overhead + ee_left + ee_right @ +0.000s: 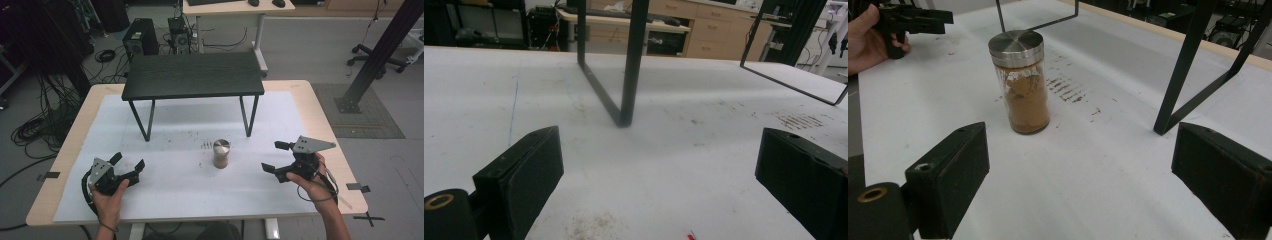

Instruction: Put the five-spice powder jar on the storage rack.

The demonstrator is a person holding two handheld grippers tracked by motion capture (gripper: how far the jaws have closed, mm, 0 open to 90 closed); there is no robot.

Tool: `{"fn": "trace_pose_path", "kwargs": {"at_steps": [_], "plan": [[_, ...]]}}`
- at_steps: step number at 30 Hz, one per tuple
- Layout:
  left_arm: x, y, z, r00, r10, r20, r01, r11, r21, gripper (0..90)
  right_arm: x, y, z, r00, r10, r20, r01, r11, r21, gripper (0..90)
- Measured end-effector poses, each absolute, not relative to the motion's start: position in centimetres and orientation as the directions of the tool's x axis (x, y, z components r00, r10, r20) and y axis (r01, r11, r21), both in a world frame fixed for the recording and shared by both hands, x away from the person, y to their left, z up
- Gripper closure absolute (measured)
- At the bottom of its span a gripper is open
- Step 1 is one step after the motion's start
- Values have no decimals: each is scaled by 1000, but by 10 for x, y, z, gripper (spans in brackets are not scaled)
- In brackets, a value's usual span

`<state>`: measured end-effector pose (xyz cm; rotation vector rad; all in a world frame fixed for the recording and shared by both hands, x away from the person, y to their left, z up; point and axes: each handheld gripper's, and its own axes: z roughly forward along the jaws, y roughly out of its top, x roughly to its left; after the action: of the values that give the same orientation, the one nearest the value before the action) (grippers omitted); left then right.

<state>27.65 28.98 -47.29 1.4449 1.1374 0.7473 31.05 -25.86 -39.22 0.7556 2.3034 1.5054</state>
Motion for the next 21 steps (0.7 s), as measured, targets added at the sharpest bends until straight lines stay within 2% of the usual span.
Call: {"fn": "trace_pose_path", "kwargs": {"at_steps": [21], "plan": [[277, 290, -473, 344, 927, -147, 243, 64, 968, 56, 311, -238, -397, -837, 545, 51, 279, 345, 896, 81]]}}
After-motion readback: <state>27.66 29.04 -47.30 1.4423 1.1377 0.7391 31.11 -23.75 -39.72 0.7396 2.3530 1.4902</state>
